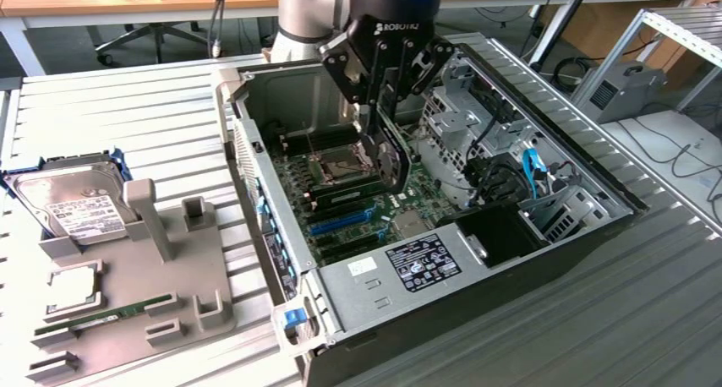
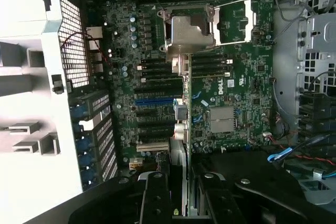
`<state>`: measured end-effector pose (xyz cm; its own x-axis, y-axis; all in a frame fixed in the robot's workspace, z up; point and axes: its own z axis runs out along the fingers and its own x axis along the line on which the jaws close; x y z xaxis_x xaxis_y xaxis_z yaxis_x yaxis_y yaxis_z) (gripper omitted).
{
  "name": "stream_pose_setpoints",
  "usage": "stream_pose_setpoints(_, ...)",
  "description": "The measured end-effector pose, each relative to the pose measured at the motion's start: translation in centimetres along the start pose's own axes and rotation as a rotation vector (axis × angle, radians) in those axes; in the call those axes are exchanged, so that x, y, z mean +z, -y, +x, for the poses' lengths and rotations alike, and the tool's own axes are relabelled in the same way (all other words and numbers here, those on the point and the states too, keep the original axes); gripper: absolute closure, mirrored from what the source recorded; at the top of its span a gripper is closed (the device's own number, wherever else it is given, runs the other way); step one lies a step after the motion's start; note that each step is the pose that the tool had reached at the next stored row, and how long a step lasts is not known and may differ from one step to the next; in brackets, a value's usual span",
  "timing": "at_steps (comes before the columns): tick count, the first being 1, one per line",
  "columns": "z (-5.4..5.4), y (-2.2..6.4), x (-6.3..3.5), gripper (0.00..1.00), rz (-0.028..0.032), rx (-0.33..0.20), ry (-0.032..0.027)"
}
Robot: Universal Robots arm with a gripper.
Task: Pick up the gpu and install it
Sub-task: 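Pick up the gpu and move the gpu toward the slot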
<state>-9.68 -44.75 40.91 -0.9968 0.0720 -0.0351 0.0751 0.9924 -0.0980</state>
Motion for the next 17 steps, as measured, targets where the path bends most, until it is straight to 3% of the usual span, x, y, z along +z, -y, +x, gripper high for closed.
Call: stream_pose_setpoints(17, -1.2, -0.15, 0.58, 0.74, 0.0228, -0.001, 0.0016)
